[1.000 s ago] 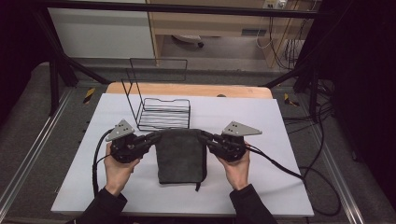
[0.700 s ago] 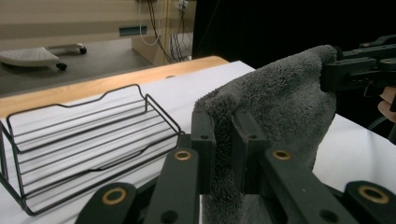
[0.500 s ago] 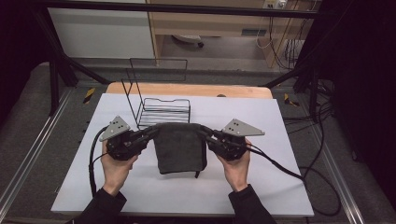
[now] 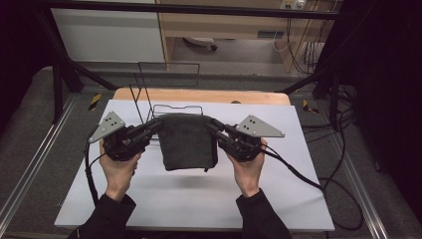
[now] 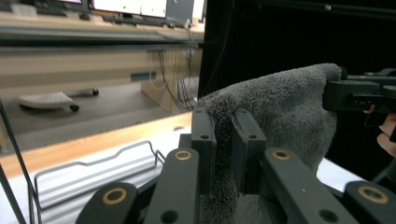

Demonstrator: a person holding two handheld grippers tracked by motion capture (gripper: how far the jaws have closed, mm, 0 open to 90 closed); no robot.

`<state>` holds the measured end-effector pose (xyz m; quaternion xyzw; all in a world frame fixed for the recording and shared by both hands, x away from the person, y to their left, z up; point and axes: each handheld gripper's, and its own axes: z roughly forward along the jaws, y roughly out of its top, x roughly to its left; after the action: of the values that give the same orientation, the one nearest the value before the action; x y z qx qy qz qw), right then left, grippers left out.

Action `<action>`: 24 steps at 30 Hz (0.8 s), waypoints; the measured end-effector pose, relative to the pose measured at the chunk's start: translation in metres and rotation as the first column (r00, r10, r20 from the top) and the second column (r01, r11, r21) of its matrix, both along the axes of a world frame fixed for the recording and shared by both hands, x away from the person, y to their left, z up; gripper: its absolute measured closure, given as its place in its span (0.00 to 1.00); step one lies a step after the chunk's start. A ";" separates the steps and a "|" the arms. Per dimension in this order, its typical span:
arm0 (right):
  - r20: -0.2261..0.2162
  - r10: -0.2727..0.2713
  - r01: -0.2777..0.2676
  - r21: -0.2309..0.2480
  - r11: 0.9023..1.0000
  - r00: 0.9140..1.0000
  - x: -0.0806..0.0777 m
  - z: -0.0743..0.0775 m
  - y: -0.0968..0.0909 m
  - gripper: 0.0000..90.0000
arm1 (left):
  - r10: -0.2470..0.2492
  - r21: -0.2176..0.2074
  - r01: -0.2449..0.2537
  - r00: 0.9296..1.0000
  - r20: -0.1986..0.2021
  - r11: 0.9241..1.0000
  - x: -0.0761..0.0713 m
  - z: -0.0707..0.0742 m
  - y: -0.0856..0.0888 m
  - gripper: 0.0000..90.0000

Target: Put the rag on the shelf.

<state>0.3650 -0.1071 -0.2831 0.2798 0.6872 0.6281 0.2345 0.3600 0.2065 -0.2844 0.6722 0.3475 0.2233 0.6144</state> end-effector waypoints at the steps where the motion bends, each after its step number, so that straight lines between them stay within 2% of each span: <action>1: 0.000 0.000 0.000 0.000 1.000 1.000 0.000 0.000 0.000 0.89 | 0.003 -0.004 -0.003 1.000 0.006 1.000 0.001 0.003 0.001 0.90; 5: 0.038 -0.017 0.017 0.009 1.000 0.999 0.002 0.011 0.006 0.89 | 0.018 -0.023 -0.018 1.000 0.022 1.000 0.004 0.012 0.003 0.90; 15: 0.088 -0.034 0.030 0.047 0.998 0.996 0.007 0.036 0.018 0.89 | 0.047 -0.068 -0.042 0.996 0.077 0.997 0.008 0.038 0.010 0.90; 24: 0.133 -0.043 0.036 0.050 0.998 0.990 0.013 0.058 0.028 0.89 | 0.074 -0.101 -0.063 0.991 0.114 0.993 0.014 0.058 0.018 0.90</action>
<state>0.3777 -0.0793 -0.2248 0.2562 0.6491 0.6568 0.2857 0.3738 0.2245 -0.2261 0.6148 0.3440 0.2665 0.6577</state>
